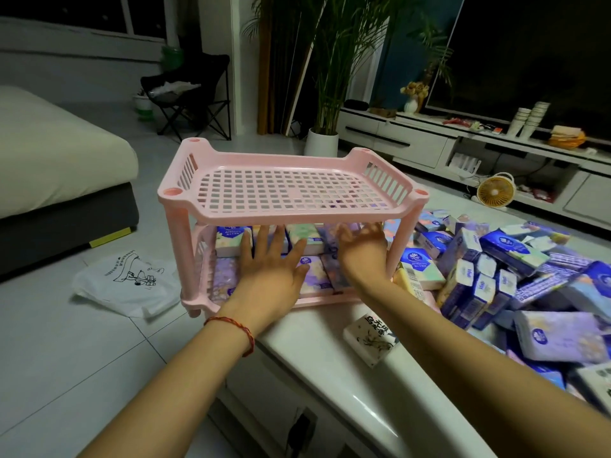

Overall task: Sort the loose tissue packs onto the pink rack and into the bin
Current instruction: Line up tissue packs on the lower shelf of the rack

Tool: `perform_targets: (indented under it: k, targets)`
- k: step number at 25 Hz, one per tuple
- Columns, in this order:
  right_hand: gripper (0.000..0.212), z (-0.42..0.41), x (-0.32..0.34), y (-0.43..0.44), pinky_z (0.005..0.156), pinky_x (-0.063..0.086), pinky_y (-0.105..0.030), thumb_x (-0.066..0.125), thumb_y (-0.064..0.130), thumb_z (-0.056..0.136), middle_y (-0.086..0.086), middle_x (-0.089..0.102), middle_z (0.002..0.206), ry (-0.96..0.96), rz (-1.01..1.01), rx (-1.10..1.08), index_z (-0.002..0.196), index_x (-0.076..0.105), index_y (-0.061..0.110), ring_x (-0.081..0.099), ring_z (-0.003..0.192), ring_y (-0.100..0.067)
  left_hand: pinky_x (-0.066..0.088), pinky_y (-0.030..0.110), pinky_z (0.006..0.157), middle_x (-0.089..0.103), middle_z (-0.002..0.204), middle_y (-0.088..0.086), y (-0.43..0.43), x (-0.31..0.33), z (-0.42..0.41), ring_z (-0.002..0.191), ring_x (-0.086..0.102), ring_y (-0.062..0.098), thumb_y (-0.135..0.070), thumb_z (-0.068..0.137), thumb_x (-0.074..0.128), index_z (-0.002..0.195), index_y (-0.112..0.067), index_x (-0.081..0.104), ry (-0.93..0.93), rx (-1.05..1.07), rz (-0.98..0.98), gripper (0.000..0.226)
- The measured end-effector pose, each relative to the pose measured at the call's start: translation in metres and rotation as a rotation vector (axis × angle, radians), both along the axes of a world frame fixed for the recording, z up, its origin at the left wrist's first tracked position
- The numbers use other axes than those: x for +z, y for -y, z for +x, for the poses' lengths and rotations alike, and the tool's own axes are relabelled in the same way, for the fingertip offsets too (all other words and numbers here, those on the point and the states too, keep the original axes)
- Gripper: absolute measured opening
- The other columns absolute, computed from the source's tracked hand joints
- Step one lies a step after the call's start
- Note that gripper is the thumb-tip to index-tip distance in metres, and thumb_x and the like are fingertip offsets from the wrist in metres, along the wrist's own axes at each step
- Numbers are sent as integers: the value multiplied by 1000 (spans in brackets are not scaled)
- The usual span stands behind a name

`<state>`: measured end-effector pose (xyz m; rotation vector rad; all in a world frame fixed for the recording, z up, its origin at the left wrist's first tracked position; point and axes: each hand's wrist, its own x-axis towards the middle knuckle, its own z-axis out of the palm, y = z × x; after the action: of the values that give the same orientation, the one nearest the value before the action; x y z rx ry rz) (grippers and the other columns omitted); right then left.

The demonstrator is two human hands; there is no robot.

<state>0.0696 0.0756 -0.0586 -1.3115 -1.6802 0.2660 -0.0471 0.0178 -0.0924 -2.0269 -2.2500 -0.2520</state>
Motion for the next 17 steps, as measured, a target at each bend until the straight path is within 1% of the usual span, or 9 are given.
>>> perform_targets:
  k: [2,3,4,5,8,11,13,15,17]
  targets:
    - [16,-2,-7,-5,53,50,-29,48,-12,68,-21,61,59,179,134,15,57,59,-6,63,57,-35,-13,49,113,-3,158,9,0,0,-2,144,-10,30,-52,85,-9,148,-30,12,-18,31,-19,70]
    - [15,-4,-9,-6,64,51,-35,47,-14,72,-25,62,72,254,25,54,68,61,-10,64,70,-38,-12,49,113,-3,158,8,1,1,-3,144,-11,30,-49,92,-1,148,-29,11,-19,44,-32,61]
    - [20,-4,-9,-5,81,45,-35,40,-10,85,-28,60,97,396,-17,50,90,60,-11,59,95,-38,-11,49,113,-3,158,7,1,3,-3,144,-10,29,-47,97,5,148,-29,12,-11,50,-41,55]
    - [27,1,-13,-8,92,33,-33,31,0,95,-26,52,116,386,-77,47,109,53,-10,49,113,-34,-10,48,114,-3,157,7,1,4,-1,144,-10,28,-44,99,11,148,-27,12,4,50,-48,52]
    - [56,7,-17,-9,94,18,-33,1,13,93,-23,44,124,400,-230,68,122,46,-3,36,124,-30,-7,47,114,-1,157,5,-2,7,1,144,-6,25,-40,100,20,148,-24,12,64,45,-35,51]
    - [34,3,-19,-7,91,35,-35,31,11,91,-25,53,114,276,-174,43,110,52,-8,47,114,-36,-1,50,115,5,156,5,-4,11,-7,143,2,26,-38,100,23,148,-23,11,80,93,21,52]
    - [35,2,-16,-7,83,48,-35,44,12,74,-26,63,101,438,-73,87,99,62,-7,60,97,-39,4,53,115,8,154,6,-3,13,-14,142,5,29,-35,100,25,148,-23,10,67,135,26,53]
    - [55,2,-16,-12,100,39,-37,38,22,77,-21,52,129,707,40,223,127,51,3,49,118,-35,4,57,114,5,155,7,-1,14,-19,142,2,32,-33,100,26,149,-25,7,74,171,-41,53]
    - [55,1,-19,-17,114,17,-38,35,31,92,-8,26,151,805,-122,382,145,27,19,22,139,-27,2,59,113,-1,157,7,0,15,-23,143,-4,33,-34,101,22,149,-29,3,99,199,-132,52]
